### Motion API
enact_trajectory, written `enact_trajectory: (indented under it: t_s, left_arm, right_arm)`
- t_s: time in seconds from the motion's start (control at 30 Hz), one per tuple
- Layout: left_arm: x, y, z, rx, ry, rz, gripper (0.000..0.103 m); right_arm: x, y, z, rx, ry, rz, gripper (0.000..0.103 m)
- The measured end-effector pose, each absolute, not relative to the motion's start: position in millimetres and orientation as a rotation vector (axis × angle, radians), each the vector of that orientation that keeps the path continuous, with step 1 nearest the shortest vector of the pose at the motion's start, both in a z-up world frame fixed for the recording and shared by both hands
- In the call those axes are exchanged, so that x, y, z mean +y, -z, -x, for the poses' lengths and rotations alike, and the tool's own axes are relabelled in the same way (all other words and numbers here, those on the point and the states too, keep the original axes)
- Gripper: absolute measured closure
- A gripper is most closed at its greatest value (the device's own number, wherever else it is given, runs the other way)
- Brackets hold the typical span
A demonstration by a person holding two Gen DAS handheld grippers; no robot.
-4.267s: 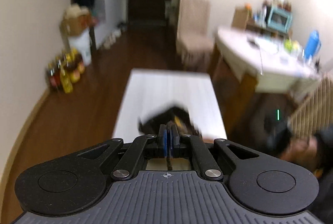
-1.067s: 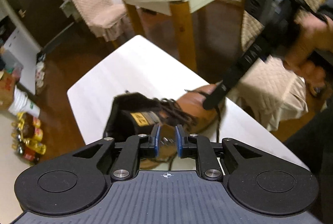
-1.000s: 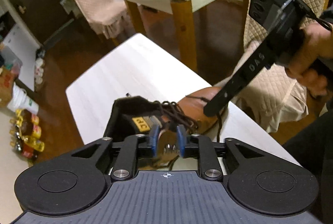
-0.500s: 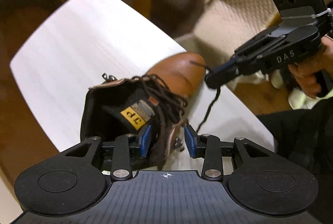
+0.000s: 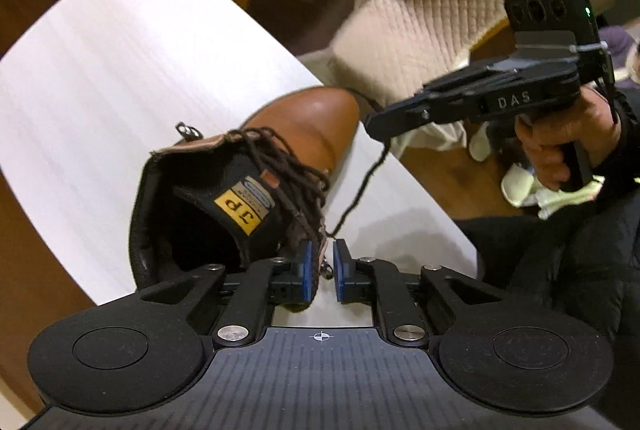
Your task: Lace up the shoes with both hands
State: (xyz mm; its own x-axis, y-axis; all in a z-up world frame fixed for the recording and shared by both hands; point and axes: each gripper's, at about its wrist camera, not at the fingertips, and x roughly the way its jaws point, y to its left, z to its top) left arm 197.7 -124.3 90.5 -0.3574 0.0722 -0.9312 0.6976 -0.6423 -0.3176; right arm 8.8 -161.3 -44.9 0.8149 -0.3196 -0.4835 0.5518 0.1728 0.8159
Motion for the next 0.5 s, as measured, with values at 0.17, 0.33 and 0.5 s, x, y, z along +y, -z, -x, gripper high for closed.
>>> enact_trajectory:
  t_s: [0.17,0.33,0.5]
  left_arm:
    - [-118.8,-106.2,-198.1,1.008,2.064,-1.292,0.099]
    - [-97.6,-95.5,-174.1,1.003,2.087,-1.325,0.099]
    - [-77.4,-79.3,-162.2,0.945,2.035,-1.347,0.098]
  right_arm:
    - [-163.0,45.0,-6.2,0.228,0.621,-1.255,0.095]
    - [-162.4,51.6,-3.2,0.225,0.625,-1.286,0.095]
    - [-164.8,56.2,-7.7,0.207,0.599,-1.325,0.095]
